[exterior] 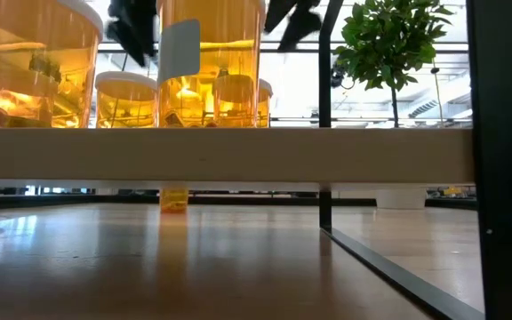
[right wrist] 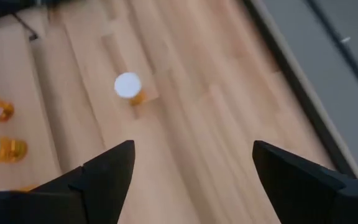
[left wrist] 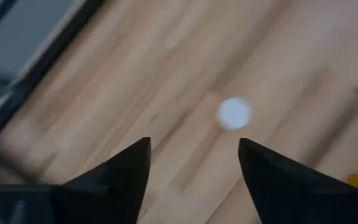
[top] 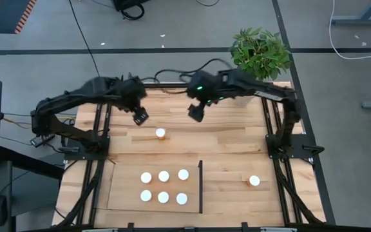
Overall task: Pick and place medicine bottles onto shelf by color
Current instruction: Put the orange pill bottle on the shelf
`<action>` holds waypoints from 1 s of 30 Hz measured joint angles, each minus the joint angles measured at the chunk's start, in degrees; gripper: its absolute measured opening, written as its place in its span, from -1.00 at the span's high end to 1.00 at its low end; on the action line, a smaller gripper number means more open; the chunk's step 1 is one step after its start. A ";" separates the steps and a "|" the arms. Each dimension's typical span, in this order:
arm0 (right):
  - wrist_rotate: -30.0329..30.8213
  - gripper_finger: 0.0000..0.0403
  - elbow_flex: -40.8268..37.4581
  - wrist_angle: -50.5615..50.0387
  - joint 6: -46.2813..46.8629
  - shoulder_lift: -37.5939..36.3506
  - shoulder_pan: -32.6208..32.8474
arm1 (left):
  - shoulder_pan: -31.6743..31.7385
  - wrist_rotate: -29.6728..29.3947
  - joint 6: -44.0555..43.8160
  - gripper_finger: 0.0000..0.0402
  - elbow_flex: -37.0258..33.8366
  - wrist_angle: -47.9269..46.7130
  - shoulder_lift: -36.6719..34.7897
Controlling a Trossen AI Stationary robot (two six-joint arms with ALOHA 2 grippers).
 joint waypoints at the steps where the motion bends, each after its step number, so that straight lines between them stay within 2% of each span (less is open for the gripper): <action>1: 1.17 -0.65 0.00 -0.44 0.61 -1.39 0.00 | -0.61 1.20 0.64 -0.28 -1.88 3.49 0.00; 5: 6.16 -0.65 0.00 -1.19 3.19 -7.28 -0.24 | -3.40 2.78 5.17 -0.43 -8.32 13.30 0.95; 9: 11.28 -0.65 0.00 -1.55 5.33 -11.73 -0.29 | -5.01 7.61 11.81 -0.58 -14.13 20.72 2.03; 14: 16.71 -0.65 0.00 -1.61 6.30 -14.72 0.37 | -6.95 8.55 20.33 -0.73 -22.47 30.44 2.41; 22: 17.60 -0.65 -0.04 -2.65 9.00 -14.86 4.09 | -6.76 7.83 21.18 -0.77 -32.40 37.69 2.41; 26: 17.60 -0.65 -1.31 -2.59 9.49 -14.37 5.52 | -6.52 7.62 21.29 -0.78 -34.93 45.17 2.43; 30: 17.58 -0.65 -4.01 -2.68 11.23 -14.35 5.84 | -6.27 7.36 21.03 -0.78 -35.68 47.89 4.11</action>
